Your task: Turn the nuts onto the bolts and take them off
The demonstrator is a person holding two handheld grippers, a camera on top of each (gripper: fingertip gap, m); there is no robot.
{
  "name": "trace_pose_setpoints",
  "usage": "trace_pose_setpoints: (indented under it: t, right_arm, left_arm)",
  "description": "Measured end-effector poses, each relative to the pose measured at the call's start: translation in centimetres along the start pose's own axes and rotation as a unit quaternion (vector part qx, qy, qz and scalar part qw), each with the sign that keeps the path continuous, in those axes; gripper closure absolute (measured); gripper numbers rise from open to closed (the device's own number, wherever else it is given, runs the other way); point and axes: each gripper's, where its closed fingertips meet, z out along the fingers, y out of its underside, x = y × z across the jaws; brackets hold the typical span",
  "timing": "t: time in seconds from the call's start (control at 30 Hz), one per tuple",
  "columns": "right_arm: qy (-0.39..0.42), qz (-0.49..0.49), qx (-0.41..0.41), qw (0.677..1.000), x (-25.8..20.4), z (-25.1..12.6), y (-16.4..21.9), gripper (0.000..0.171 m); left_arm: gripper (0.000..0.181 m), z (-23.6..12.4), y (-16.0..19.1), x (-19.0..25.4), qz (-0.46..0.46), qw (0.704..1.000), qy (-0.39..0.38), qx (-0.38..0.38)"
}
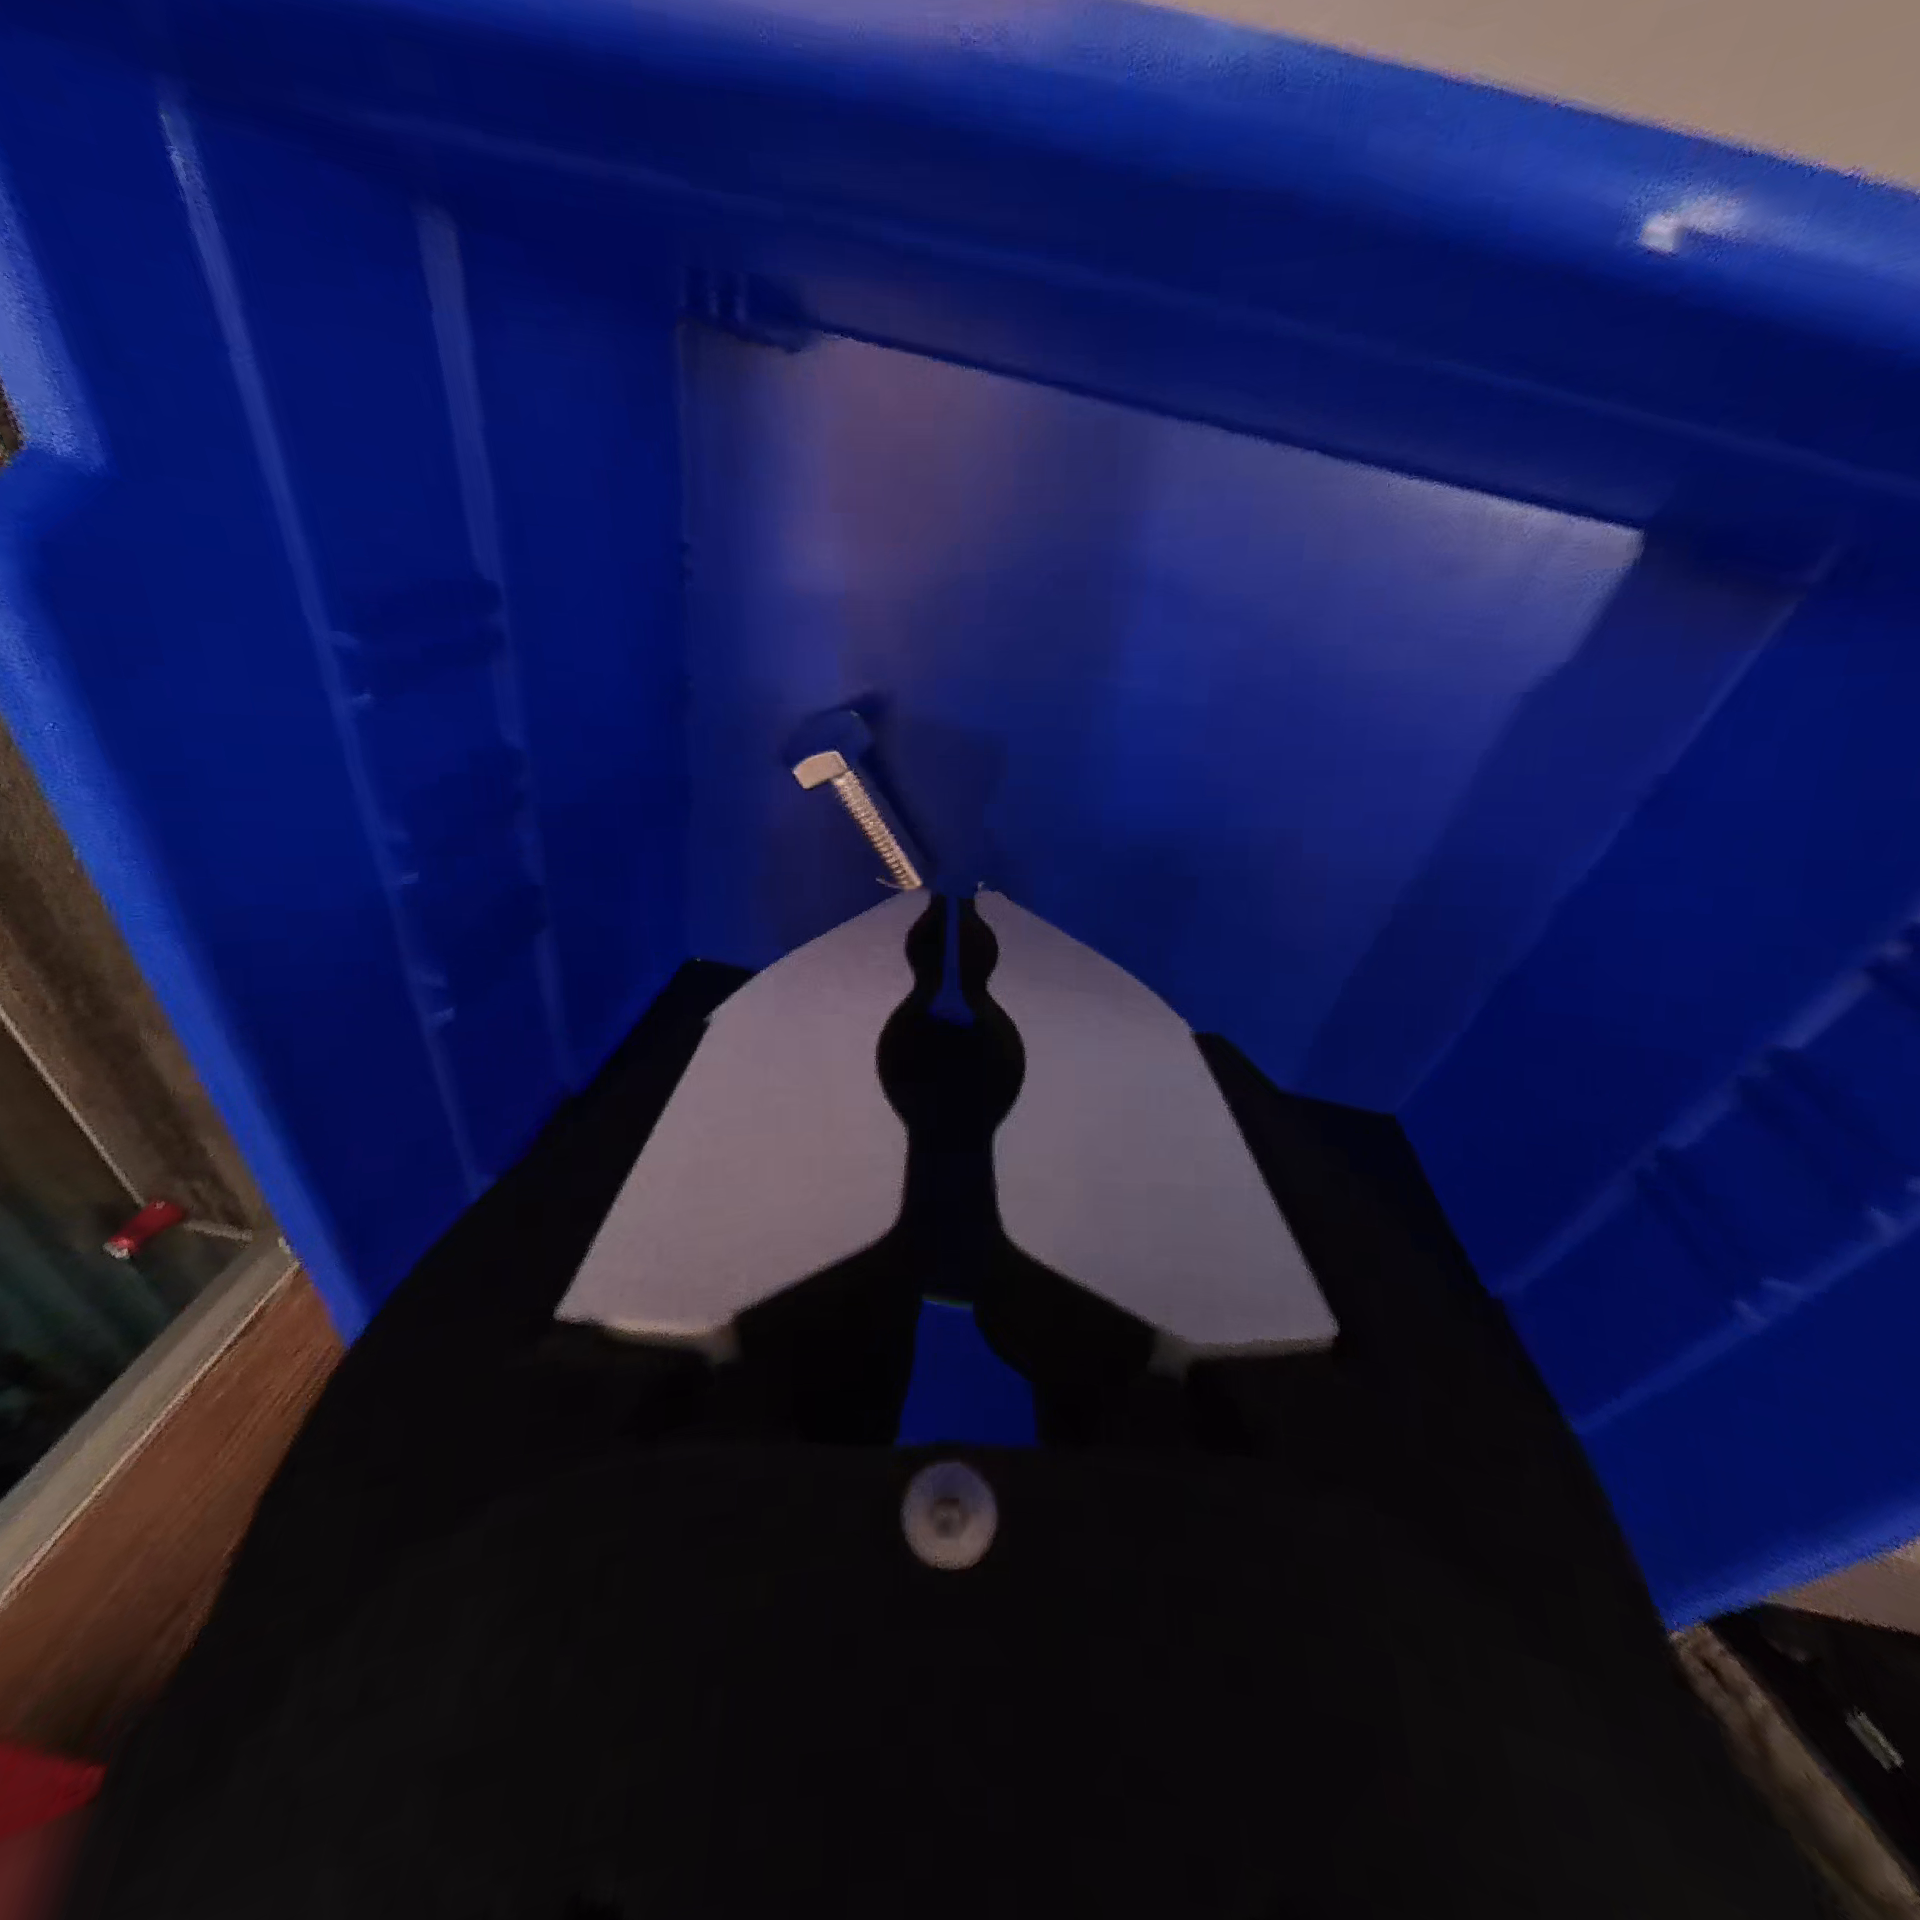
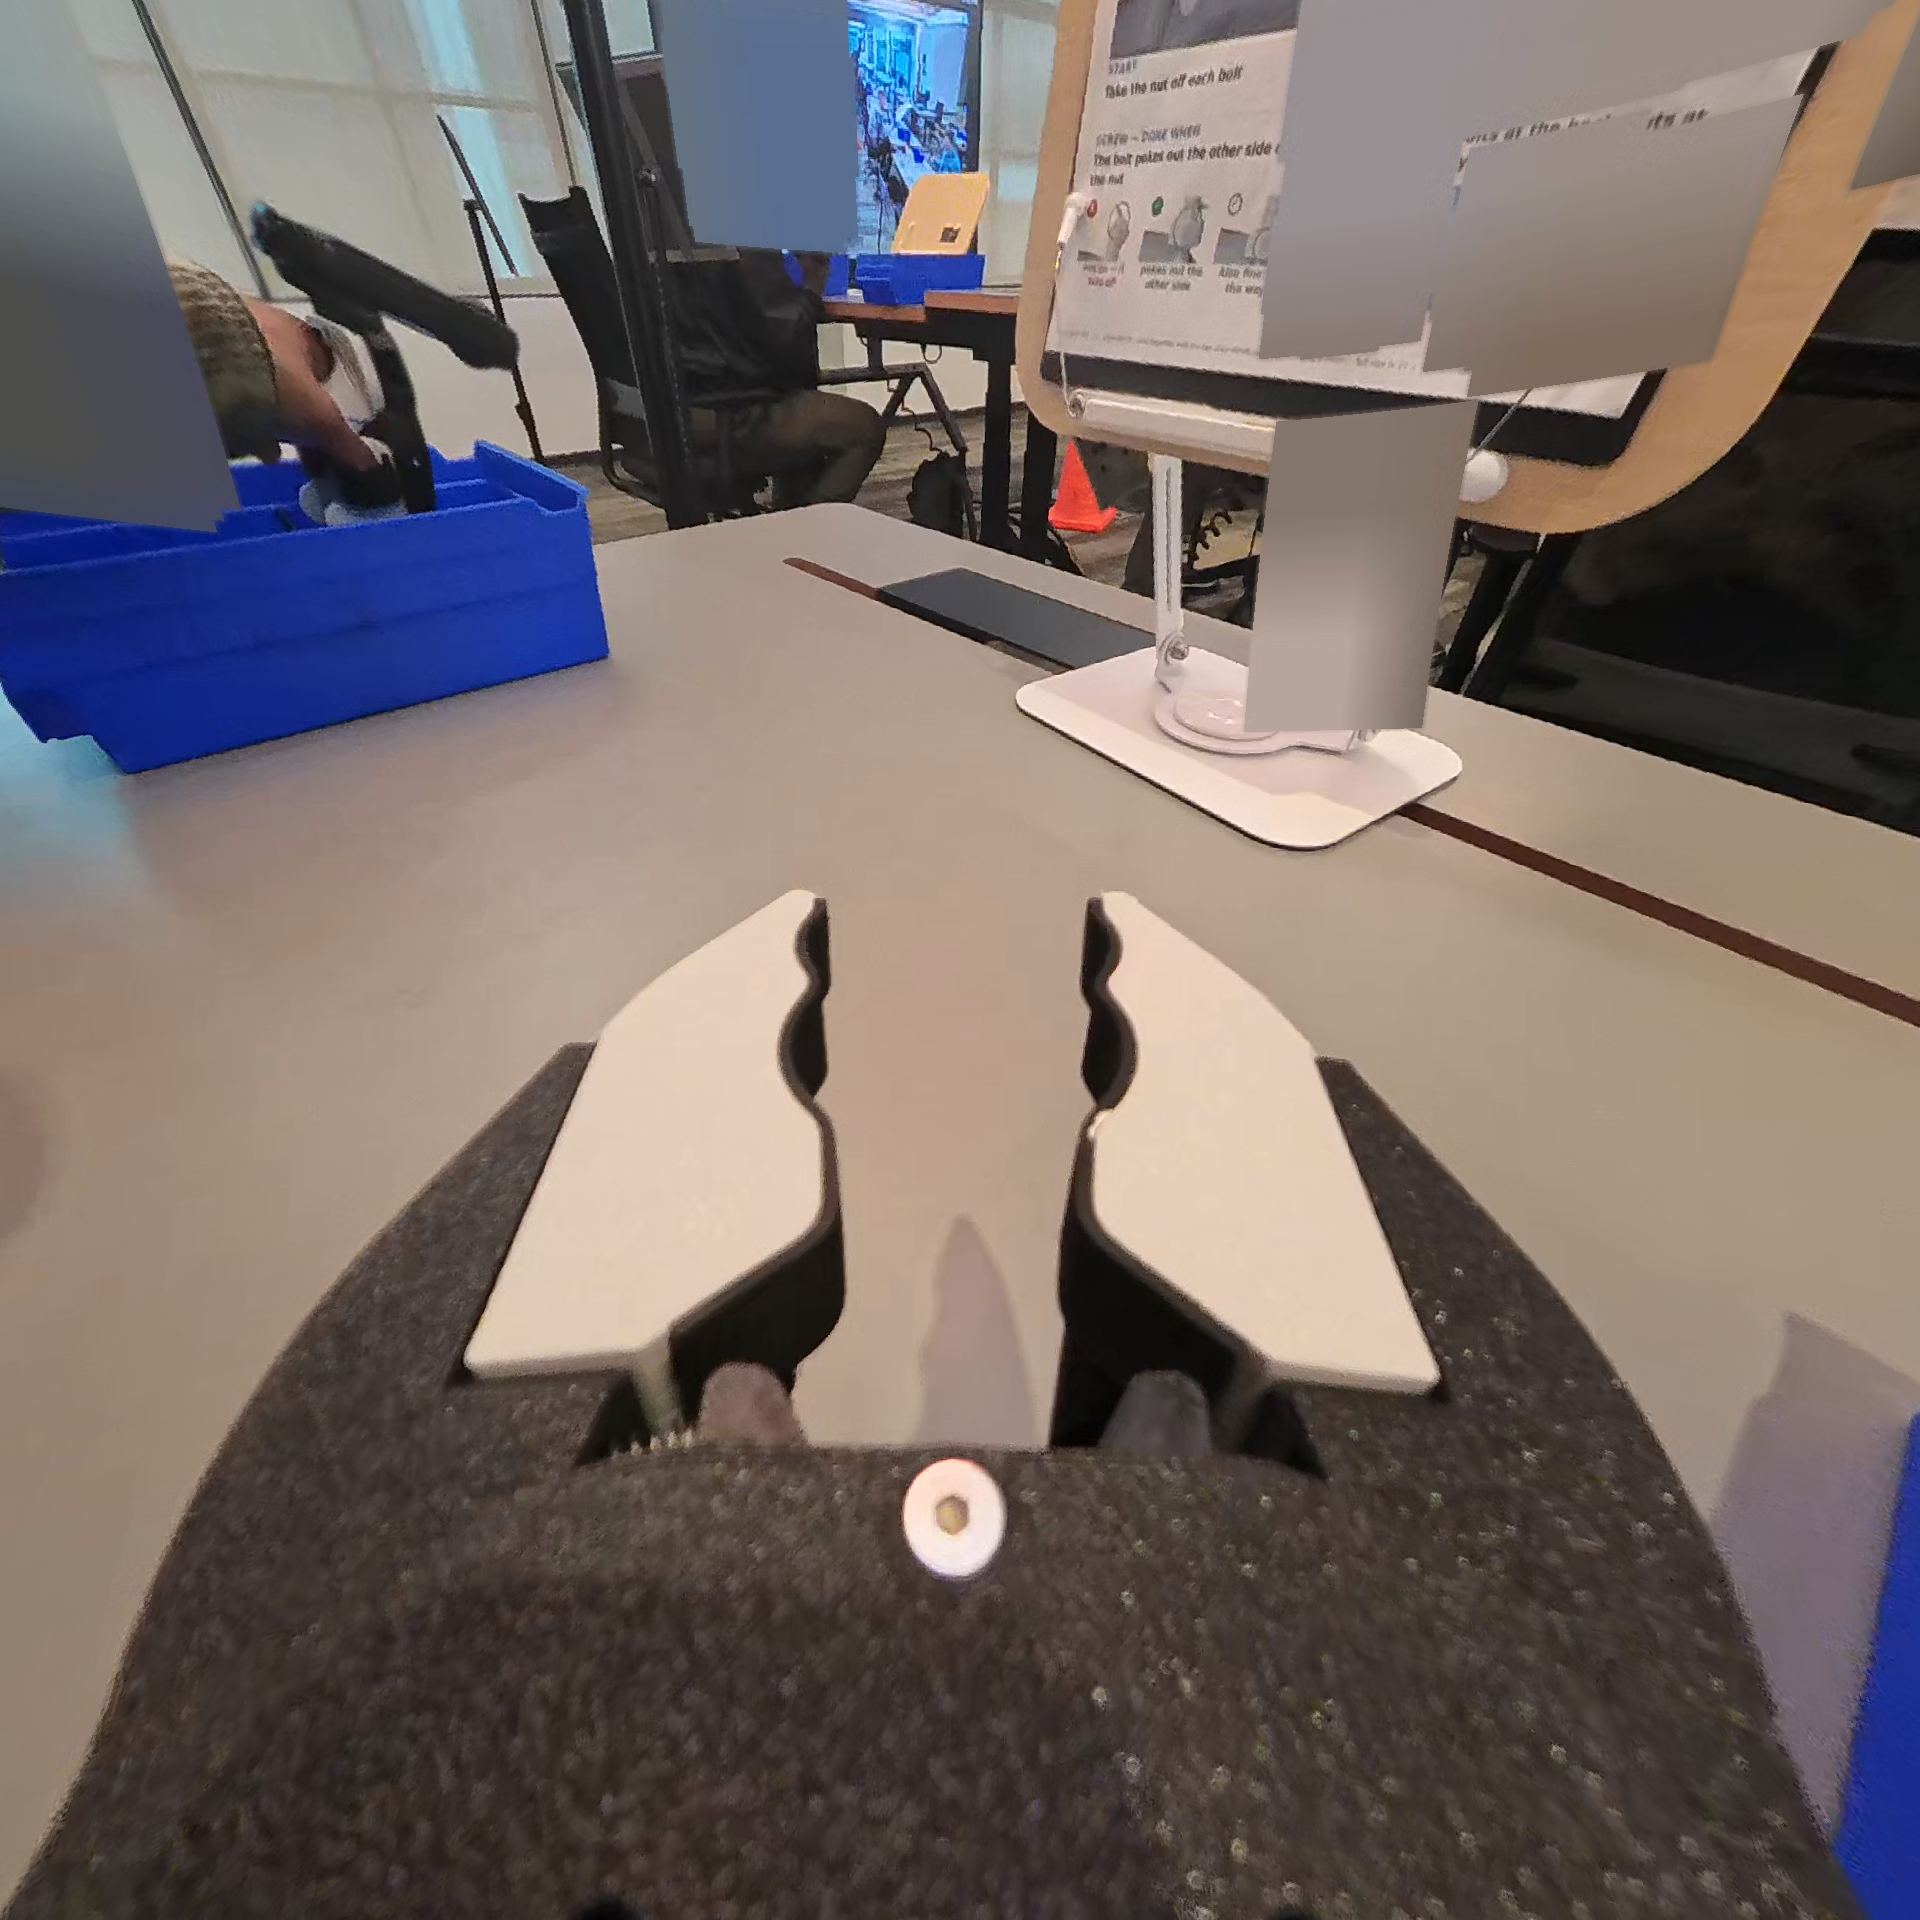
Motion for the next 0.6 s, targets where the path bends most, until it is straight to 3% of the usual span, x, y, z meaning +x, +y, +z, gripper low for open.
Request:
trace_pose_setpoints:
  t: [0.2,0.6]
  right_arm:
    - [0.01,0.0,0.009,1.0,0.3,-0.8,-0.4,0.124]
    - [0.008,-0.012,0.013,1.0,-0.1,-1.0,-1.0,0.123]
  left_arm:
    - [0.166,0.7,0.0,-0.9,-0.017,1.0,-0.02,-0.004]
    - [0.163,2.9,0.5,-1.4,-0.028,0.999,-0.011,-0.029]
